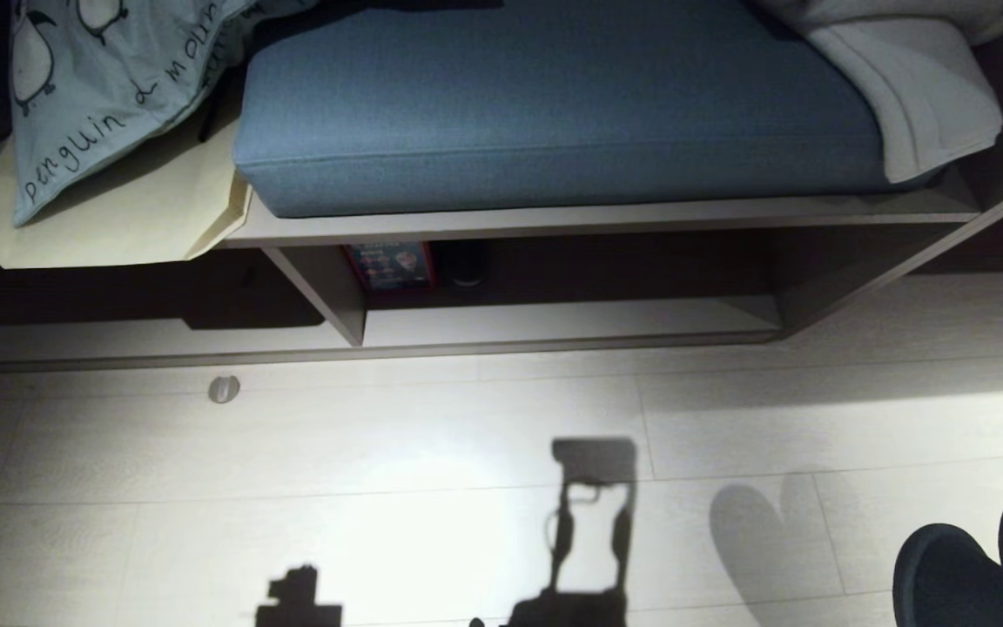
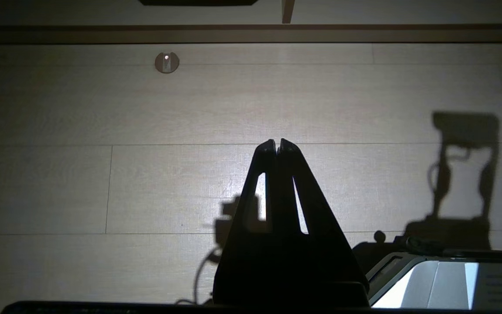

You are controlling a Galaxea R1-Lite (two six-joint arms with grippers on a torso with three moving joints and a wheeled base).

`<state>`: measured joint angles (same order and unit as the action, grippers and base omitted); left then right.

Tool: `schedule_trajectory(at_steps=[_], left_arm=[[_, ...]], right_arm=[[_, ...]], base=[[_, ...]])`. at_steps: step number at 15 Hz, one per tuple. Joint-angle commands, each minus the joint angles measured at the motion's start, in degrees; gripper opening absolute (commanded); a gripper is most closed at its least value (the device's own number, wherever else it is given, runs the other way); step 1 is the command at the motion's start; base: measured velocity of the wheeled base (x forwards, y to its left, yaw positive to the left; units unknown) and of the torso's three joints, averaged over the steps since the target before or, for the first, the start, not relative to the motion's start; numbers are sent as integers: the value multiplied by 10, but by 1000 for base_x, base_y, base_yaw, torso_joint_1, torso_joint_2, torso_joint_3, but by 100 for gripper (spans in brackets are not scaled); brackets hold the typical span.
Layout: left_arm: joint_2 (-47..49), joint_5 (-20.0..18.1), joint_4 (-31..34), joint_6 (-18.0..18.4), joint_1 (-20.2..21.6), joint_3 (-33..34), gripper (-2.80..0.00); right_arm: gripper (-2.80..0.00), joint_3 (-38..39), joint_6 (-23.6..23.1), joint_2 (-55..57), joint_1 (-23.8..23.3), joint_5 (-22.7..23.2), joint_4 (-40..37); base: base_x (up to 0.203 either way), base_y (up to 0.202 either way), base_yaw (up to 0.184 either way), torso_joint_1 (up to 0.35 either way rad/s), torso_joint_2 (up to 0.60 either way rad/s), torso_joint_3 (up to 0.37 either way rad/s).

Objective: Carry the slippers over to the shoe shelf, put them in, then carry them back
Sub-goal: Place the slippers on the floor

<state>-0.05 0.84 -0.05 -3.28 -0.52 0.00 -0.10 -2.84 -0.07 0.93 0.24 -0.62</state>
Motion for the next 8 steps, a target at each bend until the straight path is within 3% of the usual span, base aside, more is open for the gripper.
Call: schedule_trajectory(at_steps=[1,8], left_arm=[[0,0,0,0,0,0,-280],[0,-1,0,0,0,0,-280]], right_arm=[[-280,0,-1,1,0,0,1],[-280,0,-1,1,0,0,0]], base=[[0,0,0,2,2,205],[0,0,0,3,3,205]])
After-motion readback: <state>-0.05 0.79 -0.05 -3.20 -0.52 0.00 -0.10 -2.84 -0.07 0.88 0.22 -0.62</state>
